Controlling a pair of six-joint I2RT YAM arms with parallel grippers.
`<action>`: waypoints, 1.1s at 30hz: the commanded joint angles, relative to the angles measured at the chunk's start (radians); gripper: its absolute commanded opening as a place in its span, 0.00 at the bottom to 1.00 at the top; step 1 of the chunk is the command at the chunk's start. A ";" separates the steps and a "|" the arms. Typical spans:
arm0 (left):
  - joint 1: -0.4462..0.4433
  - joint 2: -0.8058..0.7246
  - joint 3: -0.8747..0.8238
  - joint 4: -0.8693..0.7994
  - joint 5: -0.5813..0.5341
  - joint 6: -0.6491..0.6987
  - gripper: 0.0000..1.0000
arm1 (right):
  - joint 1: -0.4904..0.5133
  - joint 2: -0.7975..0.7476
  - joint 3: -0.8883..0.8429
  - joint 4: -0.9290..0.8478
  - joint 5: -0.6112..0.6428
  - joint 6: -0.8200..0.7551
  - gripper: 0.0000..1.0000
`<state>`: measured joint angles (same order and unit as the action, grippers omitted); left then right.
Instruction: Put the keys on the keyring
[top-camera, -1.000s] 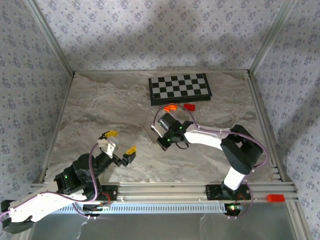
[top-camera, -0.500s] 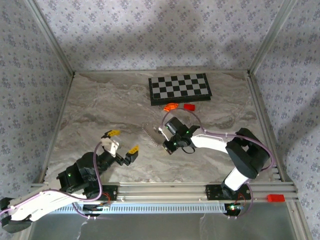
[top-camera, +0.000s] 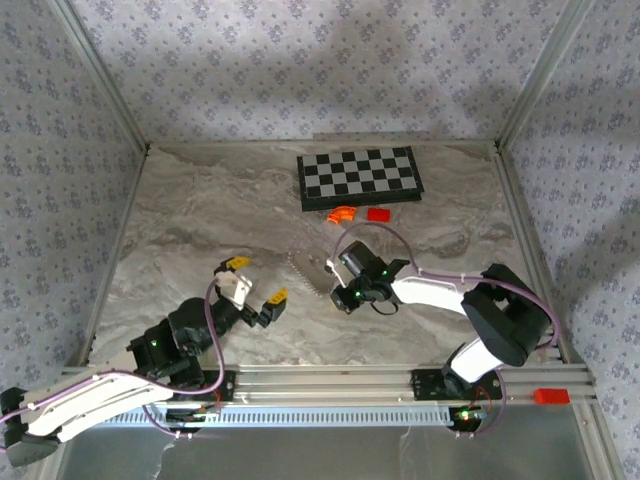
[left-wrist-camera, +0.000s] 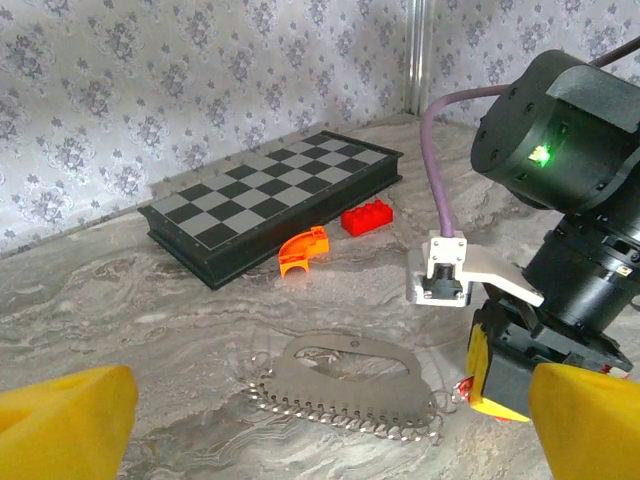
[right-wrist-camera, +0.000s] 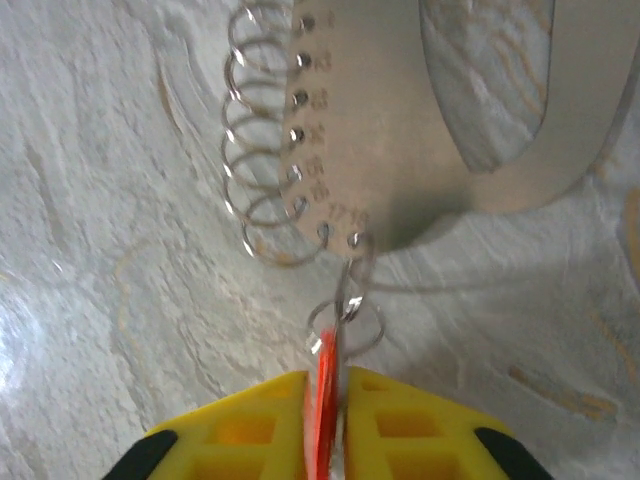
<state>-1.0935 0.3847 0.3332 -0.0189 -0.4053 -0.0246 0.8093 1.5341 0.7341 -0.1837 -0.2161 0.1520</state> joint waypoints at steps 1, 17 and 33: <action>0.020 0.023 0.015 0.071 0.046 -0.001 0.99 | -0.004 -0.034 -0.025 -0.036 0.010 0.015 0.20; 0.063 0.159 0.087 0.030 0.036 -0.049 0.99 | -0.016 -0.405 -0.160 -0.016 0.073 0.004 0.34; 0.120 0.247 0.156 -0.060 -0.203 -0.076 0.99 | -0.111 -0.867 -0.240 -0.100 0.383 -0.044 1.00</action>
<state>-0.9878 0.6136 0.4477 -0.0433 -0.5182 -0.0799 0.7185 0.7166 0.5133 -0.2546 0.0654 0.1154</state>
